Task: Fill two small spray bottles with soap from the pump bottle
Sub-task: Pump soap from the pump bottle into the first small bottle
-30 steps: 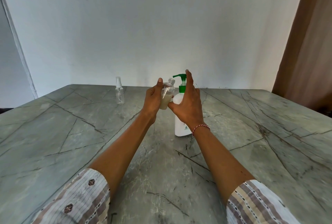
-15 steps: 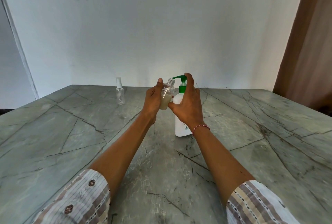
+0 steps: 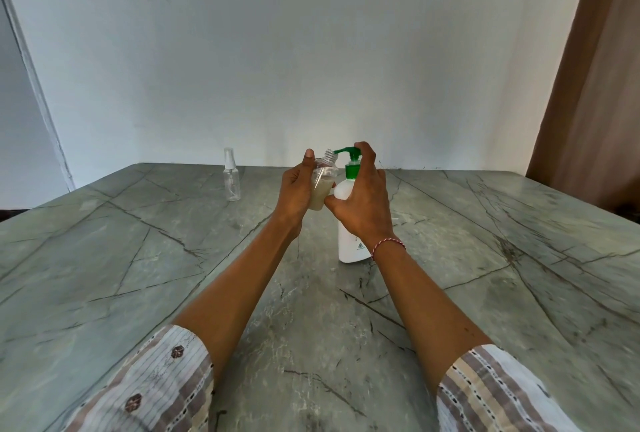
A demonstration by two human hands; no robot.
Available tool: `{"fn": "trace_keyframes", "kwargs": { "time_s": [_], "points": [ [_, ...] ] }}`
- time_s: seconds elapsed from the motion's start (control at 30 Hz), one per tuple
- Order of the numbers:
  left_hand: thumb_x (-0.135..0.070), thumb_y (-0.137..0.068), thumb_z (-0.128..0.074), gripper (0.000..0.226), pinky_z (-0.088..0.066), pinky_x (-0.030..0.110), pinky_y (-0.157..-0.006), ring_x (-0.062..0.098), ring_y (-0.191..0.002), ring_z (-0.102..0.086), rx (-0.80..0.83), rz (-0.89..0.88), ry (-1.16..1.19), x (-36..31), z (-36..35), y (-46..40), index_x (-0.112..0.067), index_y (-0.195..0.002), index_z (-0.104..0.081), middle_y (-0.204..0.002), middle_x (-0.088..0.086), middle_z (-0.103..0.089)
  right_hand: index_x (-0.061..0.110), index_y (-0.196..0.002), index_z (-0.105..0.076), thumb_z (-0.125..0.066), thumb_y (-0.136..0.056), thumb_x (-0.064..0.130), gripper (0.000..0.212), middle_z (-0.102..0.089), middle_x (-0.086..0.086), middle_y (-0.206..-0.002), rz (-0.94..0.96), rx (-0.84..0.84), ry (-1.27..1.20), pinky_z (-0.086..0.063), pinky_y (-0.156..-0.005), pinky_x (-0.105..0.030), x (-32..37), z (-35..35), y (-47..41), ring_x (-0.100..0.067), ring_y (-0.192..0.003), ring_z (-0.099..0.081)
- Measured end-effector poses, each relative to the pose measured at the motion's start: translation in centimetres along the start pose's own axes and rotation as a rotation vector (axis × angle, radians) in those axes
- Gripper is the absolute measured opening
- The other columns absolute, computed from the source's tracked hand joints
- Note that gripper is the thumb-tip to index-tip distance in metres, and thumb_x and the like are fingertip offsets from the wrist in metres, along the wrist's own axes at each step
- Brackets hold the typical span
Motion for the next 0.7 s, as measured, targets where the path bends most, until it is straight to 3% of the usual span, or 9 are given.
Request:
{"fn": "trace_keyframes", "kwargs": {
  "time_s": [0.17, 0.37, 0.5, 0.7],
  "points": [
    [-0.047, -0.095, -0.035, 0.036, -0.047, 0.008, -0.049, -0.006, -0.055, -0.062, -0.004, 0.009, 0.005, 0.05, -0.02, 0.02, -0.031, -0.080, -0.063, -0.071, -0.013, -0.065, 0.020, -0.142, -0.020, -0.080, -0.065, 0.023, 0.098, -0.047, -0.004, -0.134, 0.000, -0.005, 0.002, -0.048, -0.091, -0.039, -0.06, 0.12, -0.03, -0.024, -0.115, -0.044],
    [-0.046, -0.095, -0.035, 0.035, -0.045, 0.007, -0.046, -0.008, -0.055, -0.062, -0.013, 0.010, 0.000, -0.02, 0.02, 0.21, -0.033, -0.077, -0.062, -0.059, -0.021, -0.065, 0.025, -0.147, -0.007, -0.080, -0.068, 0.032, 0.108, -0.045, -0.005, -0.137, -0.013, 0.020, 0.019, -0.042, -0.095, -0.037, -0.15, -0.09, -0.04, -0.025, -0.120, -0.043],
    [-0.047, -0.095, -0.034, 0.034, -0.046, 0.007, -0.047, -0.008, -0.056, -0.062, -0.017, 0.013, 0.005, -0.11, -0.01, 0.22, -0.034, -0.079, -0.061, -0.070, -0.017, -0.065, 0.022, -0.145, -0.013, -0.080, -0.068, 0.028, 0.102, -0.045, -0.005, -0.137, 0.001, 0.034, 0.031, -0.042, -0.097, -0.037, 0.02, -0.21, -0.20, -0.025, -0.120, -0.045],
    [-0.047, -0.095, -0.034, 0.037, -0.047, 0.009, -0.048, -0.005, -0.056, -0.063, -0.006, 0.002, 0.017, -0.10, 0.12, 0.09, -0.030, -0.081, -0.064, -0.068, -0.014, -0.067, 0.019, -0.141, -0.022, -0.079, -0.065, 0.020, 0.095, -0.047, -0.005, -0.134, 0.005, 0.002, 0.012, -0.049, -0.090, -0.043, 0.22, 0.07, 0.04, -0.025, -0.114, -0.045]
  ]
}}
Point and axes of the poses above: each hand's wrist, its own y-axis away from the middle knuckle, its own z-axis out of the back of the hand, x = y × z, the point moved 9 cm from there along -y, towards the middle knuckle
